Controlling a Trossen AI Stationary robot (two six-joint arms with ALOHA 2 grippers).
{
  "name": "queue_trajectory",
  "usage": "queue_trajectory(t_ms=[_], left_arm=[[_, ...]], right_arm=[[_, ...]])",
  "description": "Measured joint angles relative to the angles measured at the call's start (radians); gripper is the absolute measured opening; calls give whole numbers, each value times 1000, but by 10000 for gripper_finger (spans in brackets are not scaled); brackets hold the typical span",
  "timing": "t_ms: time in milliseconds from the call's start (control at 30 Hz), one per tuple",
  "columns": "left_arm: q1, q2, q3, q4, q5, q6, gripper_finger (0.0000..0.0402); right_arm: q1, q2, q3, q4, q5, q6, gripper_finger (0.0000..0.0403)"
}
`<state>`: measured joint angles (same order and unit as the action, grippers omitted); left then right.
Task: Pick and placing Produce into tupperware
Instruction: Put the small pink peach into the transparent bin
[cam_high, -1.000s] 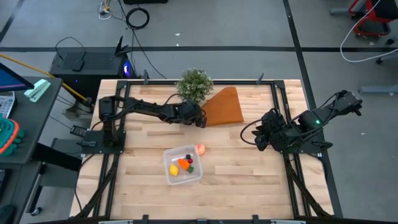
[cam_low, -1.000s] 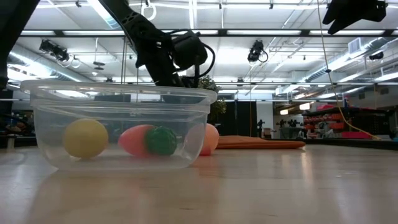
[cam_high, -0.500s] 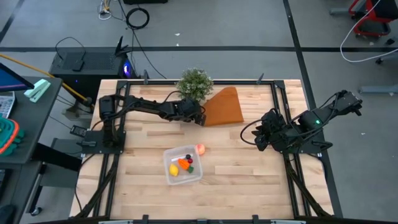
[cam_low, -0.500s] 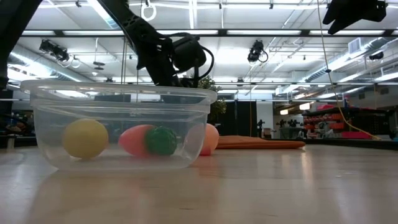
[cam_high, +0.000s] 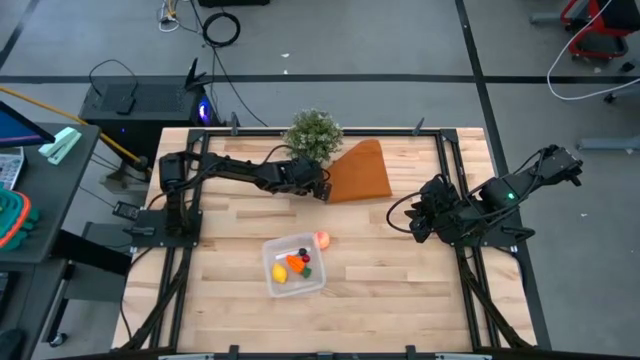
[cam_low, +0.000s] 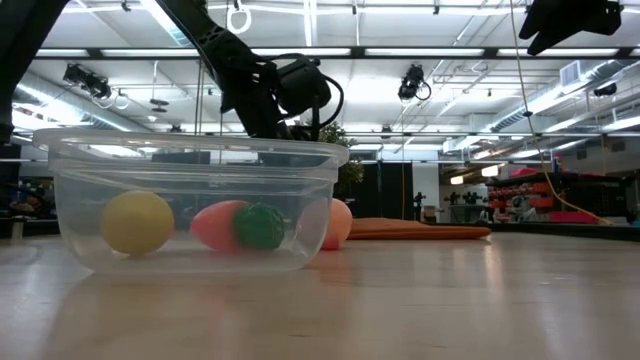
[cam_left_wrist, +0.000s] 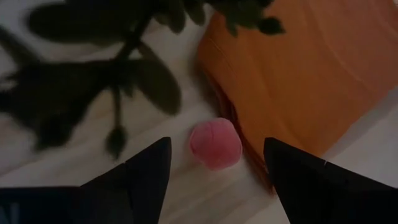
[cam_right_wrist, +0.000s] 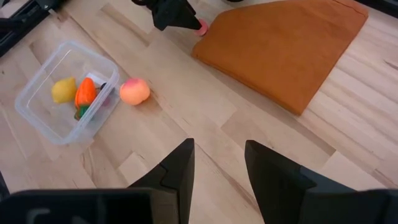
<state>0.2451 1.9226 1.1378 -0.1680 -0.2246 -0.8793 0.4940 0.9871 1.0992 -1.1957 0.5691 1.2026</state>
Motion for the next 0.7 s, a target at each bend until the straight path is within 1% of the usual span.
queue_trajectory(t_ms=[333, 533, 700], left_arm=[[0, 41, 3, 19, 19, -25, 261], [1, 41, 2, 39, -9, -26, 259], [1, 42, 2, 40, -10, -26, 246]], right_arm=[[0, 0, 0, 19, 1, 1, 114], [0, 7, 0, 24, 3, 3, 114], [0, 14, 0, 28, 3, 4, 114]])
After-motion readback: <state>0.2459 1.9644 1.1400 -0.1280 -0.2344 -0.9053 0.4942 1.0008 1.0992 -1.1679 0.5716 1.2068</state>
